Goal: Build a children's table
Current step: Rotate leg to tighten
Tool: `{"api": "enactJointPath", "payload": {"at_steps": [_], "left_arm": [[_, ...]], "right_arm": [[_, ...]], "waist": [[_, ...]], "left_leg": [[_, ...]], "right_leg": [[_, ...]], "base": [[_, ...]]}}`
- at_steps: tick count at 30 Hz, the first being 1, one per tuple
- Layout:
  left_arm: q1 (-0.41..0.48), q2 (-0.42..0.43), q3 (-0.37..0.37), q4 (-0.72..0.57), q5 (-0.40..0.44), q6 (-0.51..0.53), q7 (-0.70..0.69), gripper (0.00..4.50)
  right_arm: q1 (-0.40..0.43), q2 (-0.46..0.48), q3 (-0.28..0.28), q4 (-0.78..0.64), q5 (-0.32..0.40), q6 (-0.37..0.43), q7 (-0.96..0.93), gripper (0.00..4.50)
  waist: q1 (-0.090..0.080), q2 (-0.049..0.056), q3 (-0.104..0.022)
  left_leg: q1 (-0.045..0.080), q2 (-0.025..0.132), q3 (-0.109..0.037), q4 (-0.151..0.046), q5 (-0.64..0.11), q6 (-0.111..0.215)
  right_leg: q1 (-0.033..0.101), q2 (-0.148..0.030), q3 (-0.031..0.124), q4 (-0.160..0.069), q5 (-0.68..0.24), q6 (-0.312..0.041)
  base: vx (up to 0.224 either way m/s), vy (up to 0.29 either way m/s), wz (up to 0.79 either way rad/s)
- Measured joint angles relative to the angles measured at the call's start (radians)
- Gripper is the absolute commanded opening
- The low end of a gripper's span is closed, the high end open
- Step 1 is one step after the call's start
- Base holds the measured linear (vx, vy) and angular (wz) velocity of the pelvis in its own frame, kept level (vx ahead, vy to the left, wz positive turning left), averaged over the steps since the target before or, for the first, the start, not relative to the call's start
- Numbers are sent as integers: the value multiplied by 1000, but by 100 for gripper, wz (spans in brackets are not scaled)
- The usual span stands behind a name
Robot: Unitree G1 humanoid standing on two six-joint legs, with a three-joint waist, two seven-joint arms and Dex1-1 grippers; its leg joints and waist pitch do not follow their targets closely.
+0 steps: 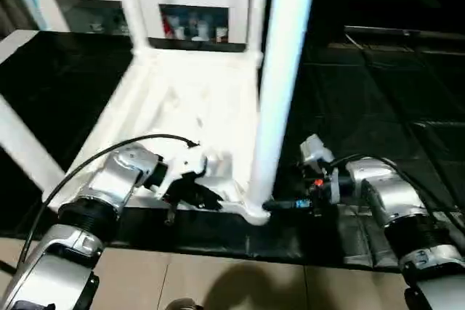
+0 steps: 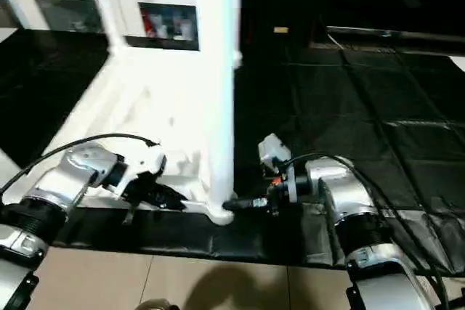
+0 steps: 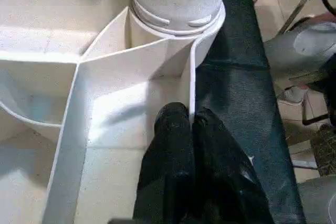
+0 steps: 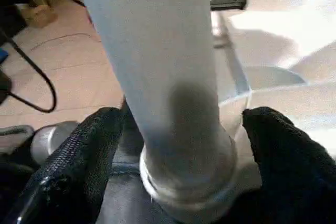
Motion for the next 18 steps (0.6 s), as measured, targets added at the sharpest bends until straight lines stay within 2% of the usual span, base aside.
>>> {"api": "enactJointPath", "payload": {"at_steps": [3, 6, 9, 18], "left_arm": [[3, -3, -5, -9, 0, -1, -2, 0], [3, -3, -8, -9, 1, -10, -2, 0], [3, -3, -8, -9, 1, -13, -2, 0], [5, -4, -10, -8, 1, -31, 11, 0]], "right_arm": [[-1, 2, 2, 0, 10, 15, 22, 327], [-2, 2, 5, 0, 16, 22, 30, 316], [-3, 2, 16, 0, 17, 25, 42, 282], [-29, 1, 20, 7, 16, 30, 50, 225]], "waist": [[3, 0, 0], [3, 0, 0], [4, -1, 0], [6, -4, 0]], "left_leg": [[0, 0, 0, 0, 0, 0], [0, 0, 0, 0, 0, 0], [-1, 0, 0, 0, 0, 0], [-1, 0, 0, 1, 0, 0]], "right_leg": [[0, 0, 0, 0, 0, 0], [0, 0, 0, 0, 0, 0], [0, 0, 0, 0, 0, 0], [1, 0, 0, 1, 0, 1]], "base": [[0, 0, 0], [0, 0, 0], [0, 0, 0], [0, 0, 0]]}}
